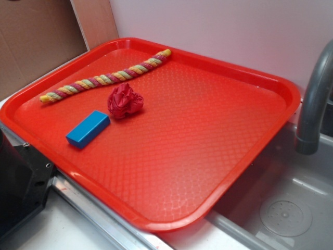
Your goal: Grab the multicolored rope.
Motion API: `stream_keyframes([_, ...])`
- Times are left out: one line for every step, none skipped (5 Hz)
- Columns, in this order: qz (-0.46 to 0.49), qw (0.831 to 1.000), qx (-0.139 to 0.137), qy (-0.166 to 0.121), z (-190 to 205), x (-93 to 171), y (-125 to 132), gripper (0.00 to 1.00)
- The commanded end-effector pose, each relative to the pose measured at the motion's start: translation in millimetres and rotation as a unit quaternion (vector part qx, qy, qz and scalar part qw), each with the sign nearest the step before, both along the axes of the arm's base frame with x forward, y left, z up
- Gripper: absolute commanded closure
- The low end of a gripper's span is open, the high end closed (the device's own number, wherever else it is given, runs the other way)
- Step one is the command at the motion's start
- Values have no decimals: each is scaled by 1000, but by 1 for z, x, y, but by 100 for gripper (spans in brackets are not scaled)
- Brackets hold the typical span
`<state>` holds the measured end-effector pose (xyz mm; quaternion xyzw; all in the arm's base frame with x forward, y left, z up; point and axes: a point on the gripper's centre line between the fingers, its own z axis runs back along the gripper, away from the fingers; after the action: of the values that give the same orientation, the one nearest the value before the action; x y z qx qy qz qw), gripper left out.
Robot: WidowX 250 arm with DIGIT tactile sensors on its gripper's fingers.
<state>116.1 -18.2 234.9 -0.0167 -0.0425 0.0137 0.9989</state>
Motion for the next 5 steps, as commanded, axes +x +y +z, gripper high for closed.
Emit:
stream_keyframes([0,1000,0,0,0,0,0,0])
stream_keyframes([-14,1000,13,-8,-14,7,12,0])
stream_keyframes([-25,999,31,-20,-35,18,37,0])
stream_keyframes([-28,998,49,-33,-57,37,66,0])
stream_keyframes([-39,997,61,-38,-78,61,88,0])
